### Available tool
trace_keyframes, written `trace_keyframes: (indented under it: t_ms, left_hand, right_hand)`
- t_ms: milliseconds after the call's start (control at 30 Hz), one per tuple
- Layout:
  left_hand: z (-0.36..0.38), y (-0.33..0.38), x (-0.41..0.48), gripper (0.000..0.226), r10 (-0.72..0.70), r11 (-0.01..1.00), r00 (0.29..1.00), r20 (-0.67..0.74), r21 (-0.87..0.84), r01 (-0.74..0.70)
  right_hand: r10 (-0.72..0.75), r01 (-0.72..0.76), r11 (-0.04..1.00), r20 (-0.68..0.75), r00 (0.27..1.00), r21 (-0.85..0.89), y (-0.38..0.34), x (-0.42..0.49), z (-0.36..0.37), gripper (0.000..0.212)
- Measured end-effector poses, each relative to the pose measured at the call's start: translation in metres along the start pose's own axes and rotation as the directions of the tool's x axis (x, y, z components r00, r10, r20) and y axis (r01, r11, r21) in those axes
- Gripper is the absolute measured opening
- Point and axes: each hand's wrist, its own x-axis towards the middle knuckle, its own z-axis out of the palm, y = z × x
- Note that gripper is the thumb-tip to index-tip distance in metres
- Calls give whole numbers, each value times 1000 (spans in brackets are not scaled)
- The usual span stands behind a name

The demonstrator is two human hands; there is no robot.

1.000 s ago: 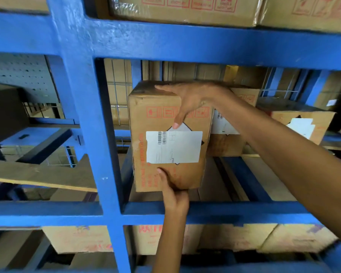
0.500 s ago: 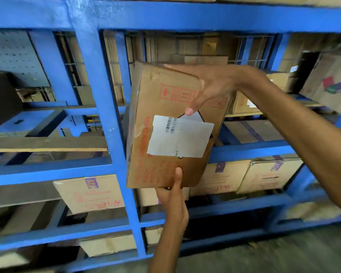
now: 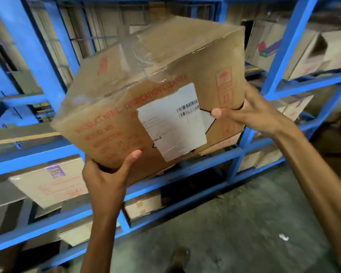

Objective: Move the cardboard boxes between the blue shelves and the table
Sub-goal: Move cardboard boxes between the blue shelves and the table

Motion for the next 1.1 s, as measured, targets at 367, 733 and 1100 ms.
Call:
trace_keyframes:
  t_ms: [367, 733, 1100]
  left_hand:
    - [77, 42, -6, 70, 62, 993, 859, 507, 53, -103]
    - [265, 23, -69, 68, 79, 994, 502, 861, -107, 25]
    - [471, 48, -198, 55, 287, 955, -70, 956, -279, 96]
  right_hand:
    - [201, -166, 979, -392, 898, 122, 42, -156, -54, 99]
    - [342, -309, 934, -693, 635, 178, 68, -294, -131, 105]
    - [274, -458, 856, -962, 8, 240, 61, -437, -147, 84]
